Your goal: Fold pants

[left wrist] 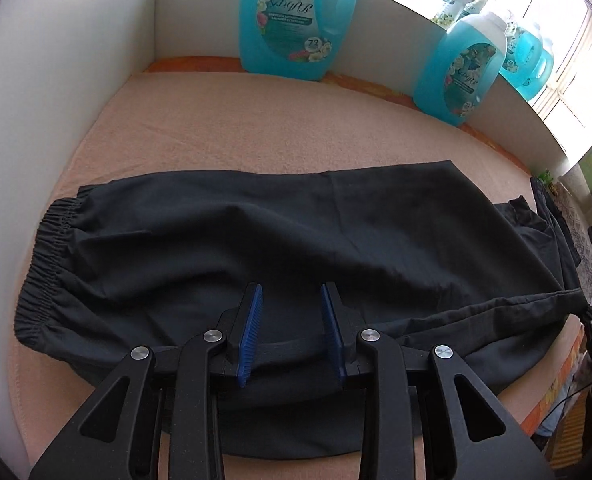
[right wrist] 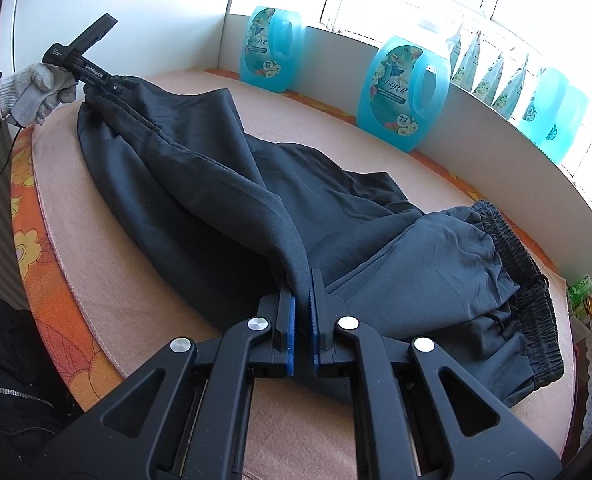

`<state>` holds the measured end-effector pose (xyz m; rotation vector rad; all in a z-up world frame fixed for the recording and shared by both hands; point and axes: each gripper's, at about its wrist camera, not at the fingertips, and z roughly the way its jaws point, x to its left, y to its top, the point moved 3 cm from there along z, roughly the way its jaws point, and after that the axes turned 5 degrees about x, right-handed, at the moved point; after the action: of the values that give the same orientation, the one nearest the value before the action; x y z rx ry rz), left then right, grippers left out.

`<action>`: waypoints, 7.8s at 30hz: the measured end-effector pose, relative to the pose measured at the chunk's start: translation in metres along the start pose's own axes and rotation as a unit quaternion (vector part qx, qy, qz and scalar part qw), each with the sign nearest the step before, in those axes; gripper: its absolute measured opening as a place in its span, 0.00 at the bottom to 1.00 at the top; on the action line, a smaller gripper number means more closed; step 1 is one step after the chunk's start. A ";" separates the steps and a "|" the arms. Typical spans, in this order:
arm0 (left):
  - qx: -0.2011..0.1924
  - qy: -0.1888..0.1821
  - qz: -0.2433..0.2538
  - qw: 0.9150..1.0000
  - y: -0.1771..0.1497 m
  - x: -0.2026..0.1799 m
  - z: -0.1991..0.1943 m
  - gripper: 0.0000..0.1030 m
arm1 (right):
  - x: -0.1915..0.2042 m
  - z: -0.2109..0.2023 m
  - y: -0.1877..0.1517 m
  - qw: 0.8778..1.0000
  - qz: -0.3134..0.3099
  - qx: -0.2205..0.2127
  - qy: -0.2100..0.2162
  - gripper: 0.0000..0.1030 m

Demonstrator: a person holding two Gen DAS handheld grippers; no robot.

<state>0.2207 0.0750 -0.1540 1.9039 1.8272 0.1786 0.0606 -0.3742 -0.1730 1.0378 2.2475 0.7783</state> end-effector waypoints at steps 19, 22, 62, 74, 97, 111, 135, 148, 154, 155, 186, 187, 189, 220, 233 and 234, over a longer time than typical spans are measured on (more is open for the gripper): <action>-0.038 -0.027 0.138 0.989 -0.026 -0.106 -0.059 0.28 | -0.040 -0.039 -0.023 0.991 0.111 -0.034 0.064 0.56; -0.038 -0.062 0.174 0.982 -0.017 -0.151 -0.051 0.28 | -0.080 -0.046 -0.025 0.987 0.155 -0.041 0.026 0.56; 0.094 -0.229 0.307 0.919 -0.055 -0.330 0.074 0.28 | -0.248 0.210 0.065 0.892 0.338 0.277 -0.118 0.56; 0.090 -0.222 0.303 0.923 -0.053 -0.320 0.072 0.28 | -0.258 0.148 0.039 0.899 0.390 0.183 -0.074 0.12; 0.084 -0.176 0.325 0.925 -0.069 -0.336 0.068 0.28 | -0.317 -0.015 -0.168 0.822 0.569 0.011 -0.022 0.41; -0.004 -0.135 0.241 0.961 -0.044 -0.257 0.008 0.28 | -0.306 0.031 -0.199 0.782 0.623 0.007 0.040 0.69; -0.072 -0.015 0.040 0.996 -0.035 -0.058 -0.029 0.28 | -0.253 -0.074 -0.201 0.799 0.581 -0.095 -0.124 0.15; -0.129 0.077 -0.093 0.984 -0.056 0.054 -0.100 0.44 | -0.236 -0.095 -0.192 0.830 0.543 -0.068 -0.109 0.34; -0.095 0.053 -0.150 0.983 -0.057 0.078 -0.071 0.52 | -0.196 -0.096 -0.131 0.872 0.475 -0.097 -0.068 0.51; -0.092 0.053 -0.162 0.981 -0.056 0.083 -0.065 0.52 | -0.190 -0.096 -0.123 0.876 0.467 -0.100 -0.059 0.51; -0.144 0.220 -0.098 0.960 -0.035 0.072 -0.084 0.37 | -0.159 0.059 0.095 0.979 0.173 0.047 0.100 0.74; -0.153 0.218 -0.098 0.959 -0.036 0.068 -0.090 0.37 | -0.158 0.077 0.100 0.980 0.162 0.062 0.100 0.74; -0.161 0.206 -0.090 0.961 -0.034 0.058 -0.096 0.37 | -0.158 0.114 0.105 0.976 0.158 0.097 0.113 0.74; -0.109 0.149 -0.085 0.979 -0.016 0.066 -0.026 0.37 | -0.161 0.155 0.109 0.978 0.177 0.104 0.032 0.05; -0.130 0.133 -0.139 0.973 -0.044 0.100 -0.064 0.43 | -0.114 0.083 0.131 0.988 0.140 0.036 0.052 0.50; -0.127 0.124 -0.147 0.973 -0.045 0.102 -0.062 0.43 | -0.105 0.075 0.134 0.988 0.136 0.031 0.067 0.50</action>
<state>0.1639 0.1891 -0.1436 1.4705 2.1079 0.5406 0.2347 -0.3654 -0.1085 1.3796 2.2824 0.9196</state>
